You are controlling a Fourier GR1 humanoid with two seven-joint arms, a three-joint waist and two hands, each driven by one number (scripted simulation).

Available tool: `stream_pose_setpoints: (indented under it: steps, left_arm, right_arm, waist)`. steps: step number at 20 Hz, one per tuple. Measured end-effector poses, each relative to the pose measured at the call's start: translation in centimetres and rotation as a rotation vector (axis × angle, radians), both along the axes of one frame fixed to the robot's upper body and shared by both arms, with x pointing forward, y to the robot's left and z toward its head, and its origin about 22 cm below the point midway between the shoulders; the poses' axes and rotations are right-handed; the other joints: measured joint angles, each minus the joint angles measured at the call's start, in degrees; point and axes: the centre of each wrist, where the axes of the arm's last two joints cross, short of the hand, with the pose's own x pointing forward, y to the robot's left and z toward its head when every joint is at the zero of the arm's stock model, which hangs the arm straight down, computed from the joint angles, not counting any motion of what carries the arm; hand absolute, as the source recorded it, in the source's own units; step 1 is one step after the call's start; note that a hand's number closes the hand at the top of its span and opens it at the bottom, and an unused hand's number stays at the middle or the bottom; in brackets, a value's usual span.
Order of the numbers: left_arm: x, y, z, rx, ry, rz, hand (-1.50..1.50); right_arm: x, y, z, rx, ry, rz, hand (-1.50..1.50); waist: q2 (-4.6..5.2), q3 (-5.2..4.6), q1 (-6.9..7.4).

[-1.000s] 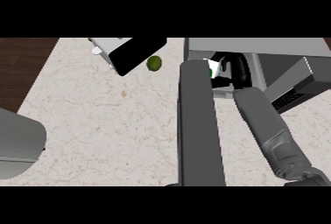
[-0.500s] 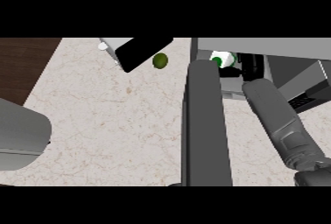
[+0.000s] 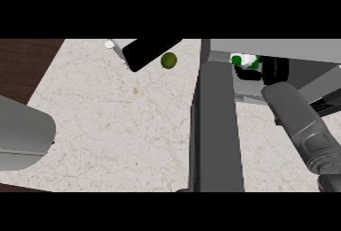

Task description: Pick up the milk, place it into the microwave and close the microwave

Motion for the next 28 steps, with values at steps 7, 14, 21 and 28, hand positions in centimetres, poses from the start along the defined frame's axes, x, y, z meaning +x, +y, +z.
stream_pose_setpoints:
  steps: [7,14,21,28]
  left_arm:
    - [0.7,-0.1,0.4,0.039,0.004,0.007,-1.5]
    - [1.2,-0.6,-0.1,0.059,0.032,-0.041,-1.5]
    - [1.9,-1.4,-0.6,0.067,0.035,-0.119,-1.5]
    - [2.8,-2.4,-1.2,0.064,0.033,-0.211,-1.5]
  right_arm:
    - [-0.6,-1.5,-0.7,-0.072,0.032,-0.113,-1.5]
    - [0.0,0.4,-0.1,-0.058,0.015,0.006,-1.5]
    - [0.3,1.2,0.2,0.045,0.042,0.135,-1.5]
    - [-0.2,1.7,-0.9,0.24,0.045,0.254,-1.5]
  waist:
    - [0.34,0.14,0.62]
    - [0.12,0.2,0.79]
    - [-0.27,0.2,0.06]
    - [-0.91,0.14,-1.53]
